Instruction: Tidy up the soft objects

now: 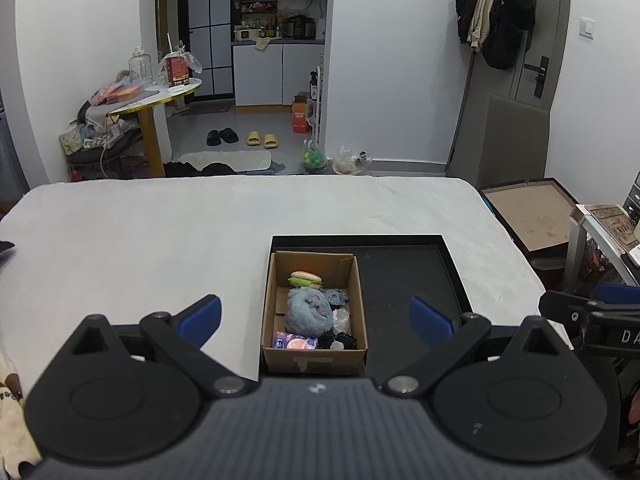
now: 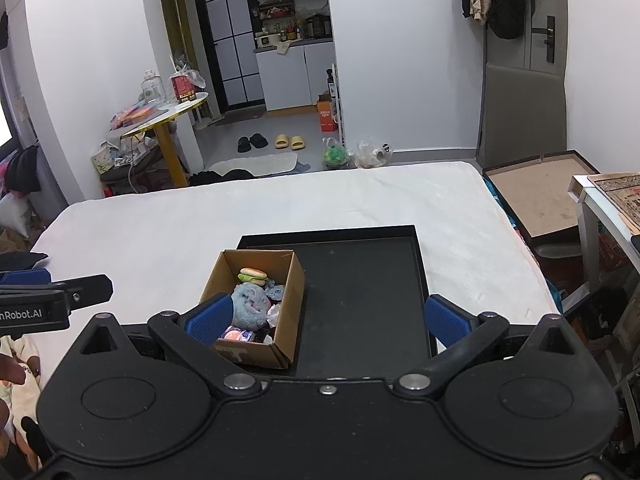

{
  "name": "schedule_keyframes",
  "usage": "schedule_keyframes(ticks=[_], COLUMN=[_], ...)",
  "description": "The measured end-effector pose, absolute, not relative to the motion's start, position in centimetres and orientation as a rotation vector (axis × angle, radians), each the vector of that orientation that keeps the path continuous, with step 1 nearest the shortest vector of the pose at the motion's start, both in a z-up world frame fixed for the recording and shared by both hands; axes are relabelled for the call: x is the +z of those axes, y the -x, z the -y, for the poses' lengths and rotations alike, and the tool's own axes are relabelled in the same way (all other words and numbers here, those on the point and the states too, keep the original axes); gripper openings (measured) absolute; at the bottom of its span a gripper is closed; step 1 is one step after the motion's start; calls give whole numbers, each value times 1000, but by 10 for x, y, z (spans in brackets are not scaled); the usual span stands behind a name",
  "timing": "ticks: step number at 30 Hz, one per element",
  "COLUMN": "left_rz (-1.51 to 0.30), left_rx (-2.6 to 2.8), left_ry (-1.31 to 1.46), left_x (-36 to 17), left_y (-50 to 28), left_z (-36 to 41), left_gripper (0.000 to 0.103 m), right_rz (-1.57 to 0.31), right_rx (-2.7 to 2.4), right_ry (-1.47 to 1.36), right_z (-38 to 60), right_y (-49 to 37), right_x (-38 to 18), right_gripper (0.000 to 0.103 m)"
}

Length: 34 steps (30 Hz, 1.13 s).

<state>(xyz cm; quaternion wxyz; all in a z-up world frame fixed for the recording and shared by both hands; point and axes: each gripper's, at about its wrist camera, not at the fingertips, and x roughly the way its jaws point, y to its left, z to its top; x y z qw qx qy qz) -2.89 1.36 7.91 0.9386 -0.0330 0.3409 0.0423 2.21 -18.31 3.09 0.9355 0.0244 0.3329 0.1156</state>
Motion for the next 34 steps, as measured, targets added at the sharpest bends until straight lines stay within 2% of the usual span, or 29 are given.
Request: schedule_keyframes(ticks=[34], left_rz=[-696], left_rx=[80], left_ry=[48], left_x=[68], left_y=[21], left_z=[-16], left_gripper=[100], right_rz=[-713], right_rx=[225], right_ry=[-47], right_z=[176], right_y=[-27], right_x=[23], right_gripper=[103])
